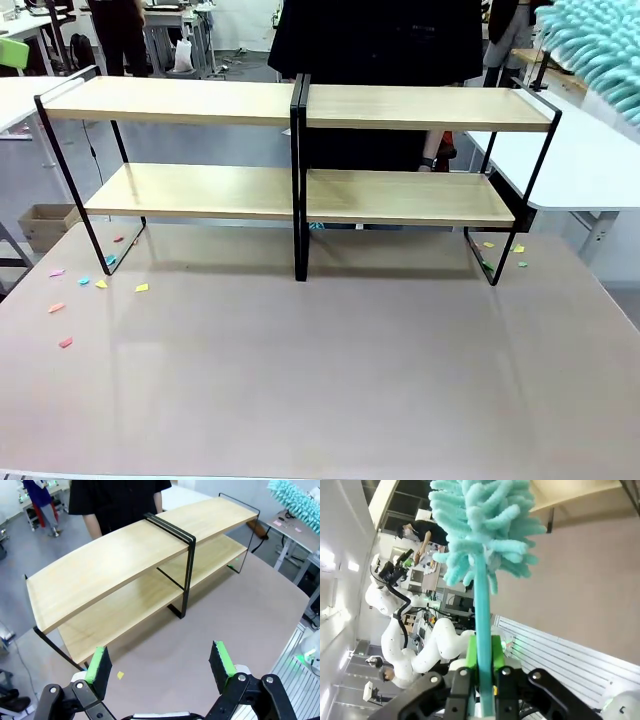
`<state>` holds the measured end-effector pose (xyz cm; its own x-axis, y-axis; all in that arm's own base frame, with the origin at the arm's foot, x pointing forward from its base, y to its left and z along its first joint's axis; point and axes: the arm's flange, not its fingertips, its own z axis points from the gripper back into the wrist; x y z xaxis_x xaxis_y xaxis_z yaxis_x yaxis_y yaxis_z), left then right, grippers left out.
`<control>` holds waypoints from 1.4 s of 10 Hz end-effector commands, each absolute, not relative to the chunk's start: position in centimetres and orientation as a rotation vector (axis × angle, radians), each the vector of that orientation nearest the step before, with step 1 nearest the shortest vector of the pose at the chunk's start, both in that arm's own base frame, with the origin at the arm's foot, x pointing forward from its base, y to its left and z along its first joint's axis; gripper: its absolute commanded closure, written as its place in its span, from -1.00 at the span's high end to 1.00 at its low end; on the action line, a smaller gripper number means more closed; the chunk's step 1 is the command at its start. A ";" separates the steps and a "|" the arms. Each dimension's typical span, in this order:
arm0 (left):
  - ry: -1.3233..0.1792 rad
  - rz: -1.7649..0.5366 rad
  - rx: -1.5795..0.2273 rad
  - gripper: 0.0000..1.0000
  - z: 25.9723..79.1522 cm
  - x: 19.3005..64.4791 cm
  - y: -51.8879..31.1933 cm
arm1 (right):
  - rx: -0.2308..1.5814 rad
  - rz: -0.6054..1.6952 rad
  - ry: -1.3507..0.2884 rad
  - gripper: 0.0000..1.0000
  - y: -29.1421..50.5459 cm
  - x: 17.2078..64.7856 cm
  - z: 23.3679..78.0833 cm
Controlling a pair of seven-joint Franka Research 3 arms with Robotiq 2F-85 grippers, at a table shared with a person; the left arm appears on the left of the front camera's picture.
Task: Clean the shelves.
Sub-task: Clean another randomly selected level of the Shelf with the Duster, then place the Duster on the table.
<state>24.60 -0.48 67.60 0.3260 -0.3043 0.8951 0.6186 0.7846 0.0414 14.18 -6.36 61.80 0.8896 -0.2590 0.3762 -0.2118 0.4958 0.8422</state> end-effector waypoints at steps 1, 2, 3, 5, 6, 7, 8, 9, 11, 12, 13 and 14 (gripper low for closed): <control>-1.086 -0.623 -0.344 1.00 67.5 24.6 -0.4 | 1.074 0.011 -0.446 -0.75 -5.3 15.4 61.7; -1.086 -0.623 -0.344 1.00 67.5 24.6 -0.4 | 1.074 0.011 -0.446 -0.75 -5.3 15.4 61.7; -1.086 -0.623 -0.344 1.00 67.5 24.6 -0.4 | 1.074 0.011 -0.446 -0.75 -5.3 15.4 61.7; -1.086 -0.623 -0.344 1.00 67.5 24.6 -0.4 | 1.074 0.011 -0.446 -0.75 -5.3 15.4 61.7; -1.086 -0.623 -0.344 1.00 67.5 24.6 -0.4 | 1.074 0.011 -0.446 -0.75 -5.3 15.4 61.7; -1.086 -0.623 -0.344 1.00 67.5 24.6 -0.4 | 1.074 0.011 -0.446 -0.75 -5.3 15.4 61.7; -1.086 -0.623 -0.344 1.00 67.5 24.6 -0.4 | 1.074 0.011 -0.446 -0.75 -5.3 15.4 61.7; -1.086 -0.623 -0.344 1.00 67.5 24.6 -0.4 | 1.074 0.011 -0.446 -0.75 -5.3 15.4 61.7; -1.086 -0.623 -0.344 1.00 67.5 24.6 -0.4 | 1.074 0.011 -0.446 -0.75 -5.3 15.4 61.7; -1.080 -0.619 -0.335 1.00 67.6 24.6 -0.5 | 1.057 -0.019 -0.430 -0.75 -5.1 15.4 61.3; -1.025 -0.624 -0.437 1.00 66.5 26.6 -2.1 | 1.055 0.112 -0.260 -0.75 -4.0 14.8 60.9; -0.958 -0.611 -0.573 1.00 63.8 28.5 -2.6 | 1.084 0.163 -0.089 -0.75 -4.4 15.8 59.3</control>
